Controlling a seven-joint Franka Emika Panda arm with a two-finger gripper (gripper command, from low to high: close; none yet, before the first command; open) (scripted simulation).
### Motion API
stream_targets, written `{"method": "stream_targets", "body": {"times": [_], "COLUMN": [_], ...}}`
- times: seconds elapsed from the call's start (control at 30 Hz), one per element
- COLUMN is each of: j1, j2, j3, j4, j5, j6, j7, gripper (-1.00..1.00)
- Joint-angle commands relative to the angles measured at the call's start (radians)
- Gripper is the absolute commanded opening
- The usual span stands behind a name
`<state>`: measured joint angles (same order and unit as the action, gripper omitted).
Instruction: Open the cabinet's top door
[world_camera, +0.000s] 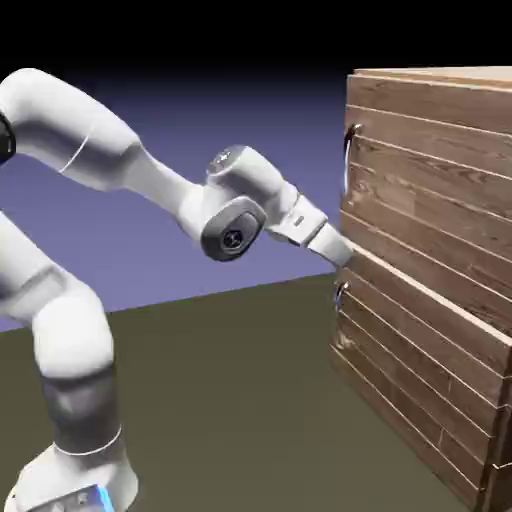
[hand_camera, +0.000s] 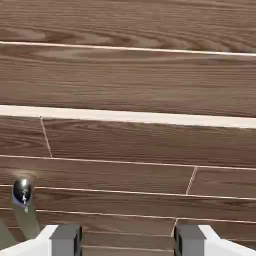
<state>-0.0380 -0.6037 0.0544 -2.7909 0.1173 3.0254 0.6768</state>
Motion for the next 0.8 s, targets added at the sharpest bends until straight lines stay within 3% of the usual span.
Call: {"method": "stream_targets", "body": {"times": [0.0, 0.77], "j1": [-0.019, -0.445], "j2": [-0.012, -0.300], "j3": [0.020, 0.484], "j4": [0.007, 0.170], "j5": [0.044, 1.044], "j6": [-0.004, -0.103], "j7": [-0.024, -0.571], "gripper": [0.00, 0.00]}}
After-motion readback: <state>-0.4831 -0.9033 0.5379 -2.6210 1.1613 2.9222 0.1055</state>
